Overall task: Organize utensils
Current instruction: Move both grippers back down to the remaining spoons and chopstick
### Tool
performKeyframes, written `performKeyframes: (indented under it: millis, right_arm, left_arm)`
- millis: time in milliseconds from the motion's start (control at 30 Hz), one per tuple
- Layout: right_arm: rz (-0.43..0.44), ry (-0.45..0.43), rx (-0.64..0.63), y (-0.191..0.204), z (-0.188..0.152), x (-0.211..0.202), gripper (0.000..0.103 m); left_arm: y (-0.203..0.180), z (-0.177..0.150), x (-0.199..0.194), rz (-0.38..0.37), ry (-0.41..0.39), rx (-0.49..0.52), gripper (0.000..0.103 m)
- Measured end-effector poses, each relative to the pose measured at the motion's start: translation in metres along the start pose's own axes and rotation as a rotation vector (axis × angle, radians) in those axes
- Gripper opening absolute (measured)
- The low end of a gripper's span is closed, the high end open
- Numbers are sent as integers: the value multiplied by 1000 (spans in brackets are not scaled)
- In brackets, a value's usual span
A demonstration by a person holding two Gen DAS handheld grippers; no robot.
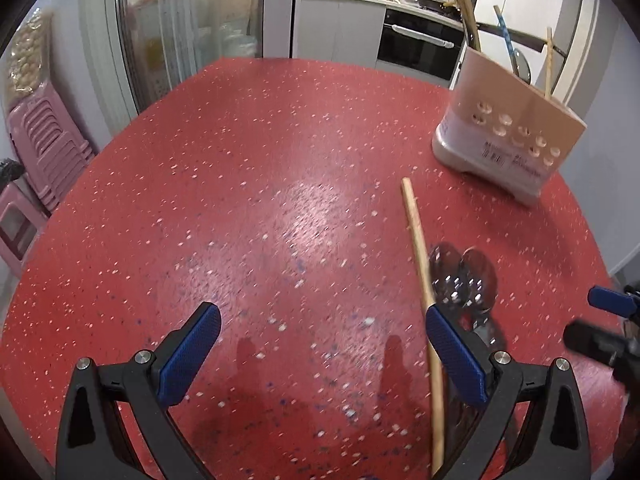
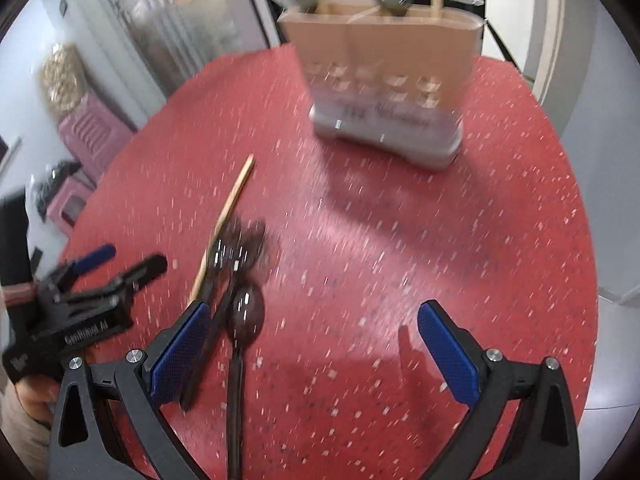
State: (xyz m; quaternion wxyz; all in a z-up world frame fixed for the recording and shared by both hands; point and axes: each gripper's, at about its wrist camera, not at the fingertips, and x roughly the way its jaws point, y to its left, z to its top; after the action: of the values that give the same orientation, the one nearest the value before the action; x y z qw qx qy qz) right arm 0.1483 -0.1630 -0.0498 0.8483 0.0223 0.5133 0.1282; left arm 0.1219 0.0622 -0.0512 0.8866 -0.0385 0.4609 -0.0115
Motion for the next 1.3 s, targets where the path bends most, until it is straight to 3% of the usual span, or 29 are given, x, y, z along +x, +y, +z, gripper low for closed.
performKeyframes:
  millis: [300, 600, 767, 967, 1133, 1300]
  right_arm:
    - [-33, 91, -62, 23, -28, 14, 97]
    - [-65, 135, -129, 51, -44, 21, 72]
    - [-129, 131, -179, 67, -48, 25, 66]
    - [-131, 129, -183, 67, -49, 25, 61]
    - [-137, 122, -166, 61, -47, 21, 43]
    - [-132, 118, -170, 56, -46, 20, 42]
  left_arm:
    - [15, -12, -7, 4, 4, -6, 103]
    - [14, -13, -6, -50, 36, 10, 103]
    - [12, -7, -1, -81, 62, 17, 103]
    - [3, -2, 6, -109, 95, 43, 103]
    - [-7, 2, 14, -125, 124, 71, 103]
    - [-12, 4, 19, -112, 140, 100, 103]
